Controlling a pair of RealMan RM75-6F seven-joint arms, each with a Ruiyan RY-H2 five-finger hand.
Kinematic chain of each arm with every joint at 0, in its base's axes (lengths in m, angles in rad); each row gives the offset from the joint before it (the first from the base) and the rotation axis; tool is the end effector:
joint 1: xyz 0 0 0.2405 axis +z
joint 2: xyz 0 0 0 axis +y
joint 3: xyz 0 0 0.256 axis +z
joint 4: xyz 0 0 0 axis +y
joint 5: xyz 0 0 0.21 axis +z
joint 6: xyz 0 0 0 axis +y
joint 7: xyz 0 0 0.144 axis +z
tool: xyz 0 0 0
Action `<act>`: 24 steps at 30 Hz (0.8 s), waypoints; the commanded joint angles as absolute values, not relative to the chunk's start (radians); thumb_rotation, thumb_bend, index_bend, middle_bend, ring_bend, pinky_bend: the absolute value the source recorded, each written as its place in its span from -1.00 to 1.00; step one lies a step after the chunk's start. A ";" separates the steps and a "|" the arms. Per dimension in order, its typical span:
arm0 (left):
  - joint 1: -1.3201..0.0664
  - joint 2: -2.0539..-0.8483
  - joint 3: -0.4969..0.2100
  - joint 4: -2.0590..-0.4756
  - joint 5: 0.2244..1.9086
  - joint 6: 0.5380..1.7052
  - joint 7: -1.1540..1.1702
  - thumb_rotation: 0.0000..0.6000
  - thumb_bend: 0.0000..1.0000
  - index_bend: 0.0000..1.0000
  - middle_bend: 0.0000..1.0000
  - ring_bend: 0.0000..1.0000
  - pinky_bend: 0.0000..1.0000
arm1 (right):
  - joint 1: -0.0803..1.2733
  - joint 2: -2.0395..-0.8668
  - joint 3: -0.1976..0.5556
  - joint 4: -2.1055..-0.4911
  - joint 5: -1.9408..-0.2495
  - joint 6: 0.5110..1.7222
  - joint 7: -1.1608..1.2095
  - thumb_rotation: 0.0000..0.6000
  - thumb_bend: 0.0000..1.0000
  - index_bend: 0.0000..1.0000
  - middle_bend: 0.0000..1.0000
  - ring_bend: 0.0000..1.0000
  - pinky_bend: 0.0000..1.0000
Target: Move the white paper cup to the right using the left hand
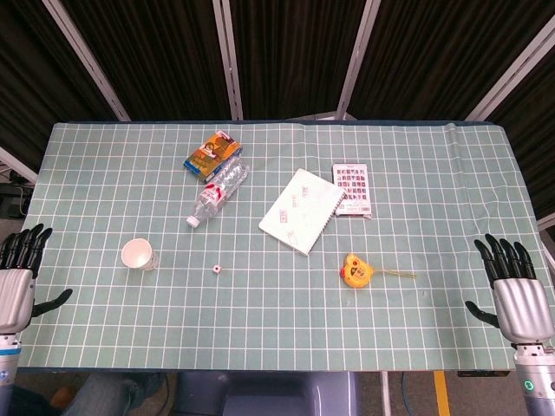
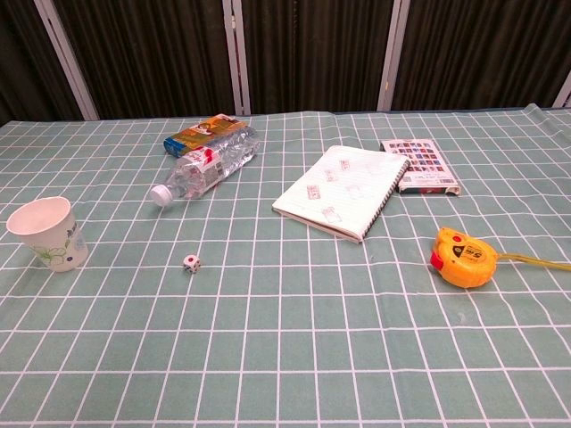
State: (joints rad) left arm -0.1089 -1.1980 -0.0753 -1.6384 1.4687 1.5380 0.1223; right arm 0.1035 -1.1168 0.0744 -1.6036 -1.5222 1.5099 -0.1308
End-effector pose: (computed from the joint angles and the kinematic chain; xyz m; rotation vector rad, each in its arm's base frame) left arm -0.2937 0.1920 0.1439 -1.3348 -0.8393 -0.9404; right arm -0.3027 -0.1917 0.1661 1.4246 -0.7378 0.8576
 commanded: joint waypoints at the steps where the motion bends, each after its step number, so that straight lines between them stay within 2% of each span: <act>1: -0.108 -1.202 -0.075 -1.635 1.467 1.537 0.126 1.00 -1.00 -1.00 -1.00 -1.00 -1.00 | 0.103 -1.115 0.074 -1.604 -1.523 1.509 -0.129 1.00 -1.00 -1.00 -1.00 -1.00 -1.00; 9: -0.141 -1.233 -0.065 -1.622 1.524 1.513 0.184 1.00 -1.00 -1.00 -1.00 -1.00 -1.00 | 0.097 -1.101 0.079 -1.614 -1.521 1.518 -0.108 1.00 -1.00 -1.00 -1.00 -1.00 -1.00; 11: -0.199 -1.228 -0.042 -1.615 1.574 1.423 0.269 1.00 -1.00 -1.00 -1.00 -1.00 -1.00 | 0.097 -1.099 0.081 -1.618 -1.522 1.521 -0.107 1.00 -1.00 -1.00 -1.00 -1.00 -1.00; 17: -0.341 -1.308 -0.057 -1.539 1.597 1.227 0.594 1.00 -1.00 -1.00 -1.00 -1.00 -1.00 | 0.097 -1.095 0.088 -1.622 -1.510 1.519 -0.107 1.00 -1.00 -1.00 -1.00 -1.00 -1.00; 24: -0.416 -1.410 -0.044 -1.379 1.620 1.141 0.742 1.00 -1.00 -1.00 -1.00 -1.00 -1.00 | 0.094 -1.095 0.094 -1.616 -1.501 1.520 -0.094 1.00 -1.00 -1.00 -1.00 -1.00 -1.00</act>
